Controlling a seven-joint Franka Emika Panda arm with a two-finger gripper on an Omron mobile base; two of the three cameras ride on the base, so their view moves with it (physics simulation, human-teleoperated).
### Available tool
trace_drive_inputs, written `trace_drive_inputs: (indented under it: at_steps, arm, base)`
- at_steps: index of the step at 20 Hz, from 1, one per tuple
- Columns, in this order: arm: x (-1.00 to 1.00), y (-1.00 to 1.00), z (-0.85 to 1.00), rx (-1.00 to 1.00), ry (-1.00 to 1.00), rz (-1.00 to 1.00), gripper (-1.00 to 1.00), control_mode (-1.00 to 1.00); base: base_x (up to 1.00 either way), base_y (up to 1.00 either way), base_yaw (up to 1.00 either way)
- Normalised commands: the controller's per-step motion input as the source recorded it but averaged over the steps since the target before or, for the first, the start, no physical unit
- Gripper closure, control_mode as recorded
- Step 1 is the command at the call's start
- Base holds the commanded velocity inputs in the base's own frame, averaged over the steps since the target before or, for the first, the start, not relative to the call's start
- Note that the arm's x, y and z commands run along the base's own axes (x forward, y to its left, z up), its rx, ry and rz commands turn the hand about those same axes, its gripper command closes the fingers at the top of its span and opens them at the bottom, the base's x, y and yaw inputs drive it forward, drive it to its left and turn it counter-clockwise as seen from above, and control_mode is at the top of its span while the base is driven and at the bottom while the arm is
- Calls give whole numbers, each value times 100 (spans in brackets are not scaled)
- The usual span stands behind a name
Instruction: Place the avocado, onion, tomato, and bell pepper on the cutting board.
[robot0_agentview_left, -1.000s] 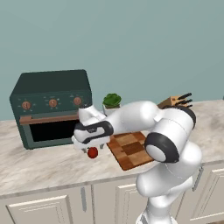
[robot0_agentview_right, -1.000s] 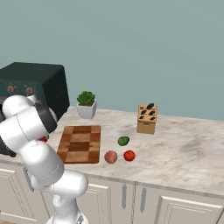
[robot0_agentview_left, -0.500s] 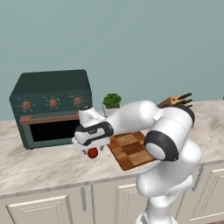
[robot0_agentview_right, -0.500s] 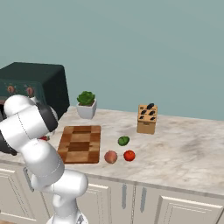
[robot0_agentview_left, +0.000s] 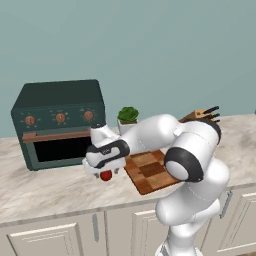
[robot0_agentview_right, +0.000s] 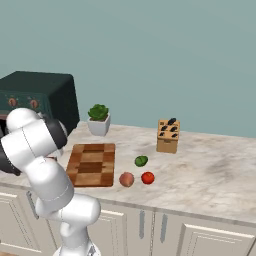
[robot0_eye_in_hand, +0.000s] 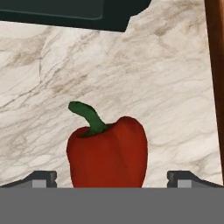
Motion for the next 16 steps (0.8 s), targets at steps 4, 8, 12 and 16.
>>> trace_drive_inputs:
  at_steps: [4,8,12,16]
  arm:
    - [0,0,-12,0,0,0,-100,-100]
    - [0,0,-15,0,0,0,100,-100]
    - [0,3,-12,0,2,0,100,-100]
    - [0,0,1,0,0,0,100,-100]
  base:
    - [0,0,0]
    - [0,0,0]
    - [0,0,0]
    - [0,0,0]
